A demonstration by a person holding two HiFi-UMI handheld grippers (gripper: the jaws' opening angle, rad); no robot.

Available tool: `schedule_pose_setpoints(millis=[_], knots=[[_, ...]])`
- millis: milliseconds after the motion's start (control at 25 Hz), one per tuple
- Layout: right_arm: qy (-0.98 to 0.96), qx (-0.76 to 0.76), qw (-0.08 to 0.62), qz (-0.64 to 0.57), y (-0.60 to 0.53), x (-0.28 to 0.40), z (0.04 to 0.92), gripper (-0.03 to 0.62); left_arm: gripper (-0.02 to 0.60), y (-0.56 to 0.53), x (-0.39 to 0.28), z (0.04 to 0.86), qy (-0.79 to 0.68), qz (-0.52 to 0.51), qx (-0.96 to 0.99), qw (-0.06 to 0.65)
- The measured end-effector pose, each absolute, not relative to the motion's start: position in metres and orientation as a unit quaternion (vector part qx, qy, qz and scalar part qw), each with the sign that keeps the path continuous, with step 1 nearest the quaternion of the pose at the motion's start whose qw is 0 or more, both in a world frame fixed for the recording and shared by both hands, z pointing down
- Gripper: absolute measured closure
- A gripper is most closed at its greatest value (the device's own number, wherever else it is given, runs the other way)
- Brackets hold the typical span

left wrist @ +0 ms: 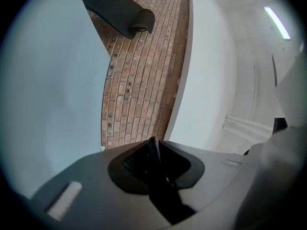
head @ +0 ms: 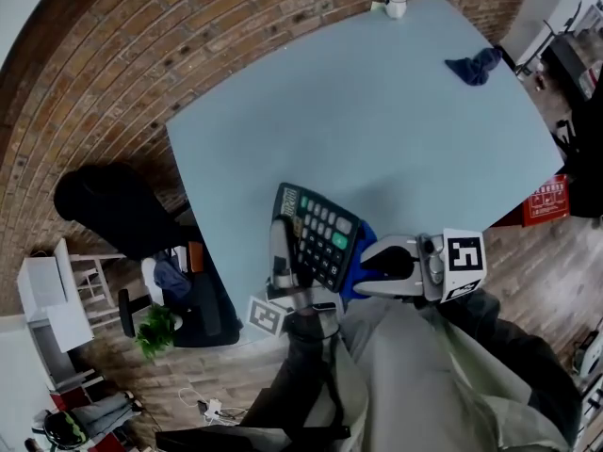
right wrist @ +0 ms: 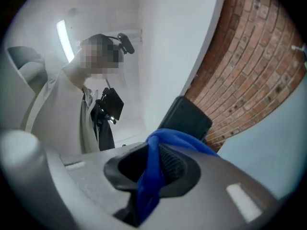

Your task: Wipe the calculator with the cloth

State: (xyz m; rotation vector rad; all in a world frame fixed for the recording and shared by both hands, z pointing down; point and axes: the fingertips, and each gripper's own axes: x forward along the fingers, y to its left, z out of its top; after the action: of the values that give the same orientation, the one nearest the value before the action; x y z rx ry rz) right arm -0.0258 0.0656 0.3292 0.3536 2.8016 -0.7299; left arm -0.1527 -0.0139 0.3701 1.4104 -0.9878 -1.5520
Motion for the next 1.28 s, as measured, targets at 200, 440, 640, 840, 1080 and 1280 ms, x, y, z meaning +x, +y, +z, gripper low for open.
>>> schedule_pose_setpoints(millis=[200, 440, 640, 840, 1080, 1280], knots=[[0.965, -0.003, 0.190, -0.182, 0.023, 0.017, 0.289, 0.528, 0.518, -0.011, -0.159, 0.373, -0.436, -0.584, 0.567, 0.383], [0.990, -0.040, -0.109, 0.081, 0.051, -0.038, 0.323, 0.528, 0.518, -0.017, -0.135, 0.362, -0.503, -0.490, 0.629, 0.333], [0.978, -0.055, -0.154, 0.128, 0.038, -0.044, 0.331, 0.528, 0.517, -0.013, -0.135, 0.358, -0.517, -0.469, 0.643, 0.317], [0.969, -0.152, -0.170, 0.091, -0.028, -0.030, 0.340, 0.528, 0.514, -0.010, -0.127, 0.358, -0.535, -0.434, 0.657, 0.306], [0.968, 0.004, -0.221, 0.117, 0.068, -0.068, 0.347, 0.528, 0.518, -0.009, -0.136, 0.370, -0.569, -0.397, 0.655, 0.299], [0.974, -0.066, -0.198, 0.084, 0.018, -0.054, 0.353, 0.530, 0.515, -0.005, -0.134, 0.369, -0.571, -0.390, 0.661, 0.291]])
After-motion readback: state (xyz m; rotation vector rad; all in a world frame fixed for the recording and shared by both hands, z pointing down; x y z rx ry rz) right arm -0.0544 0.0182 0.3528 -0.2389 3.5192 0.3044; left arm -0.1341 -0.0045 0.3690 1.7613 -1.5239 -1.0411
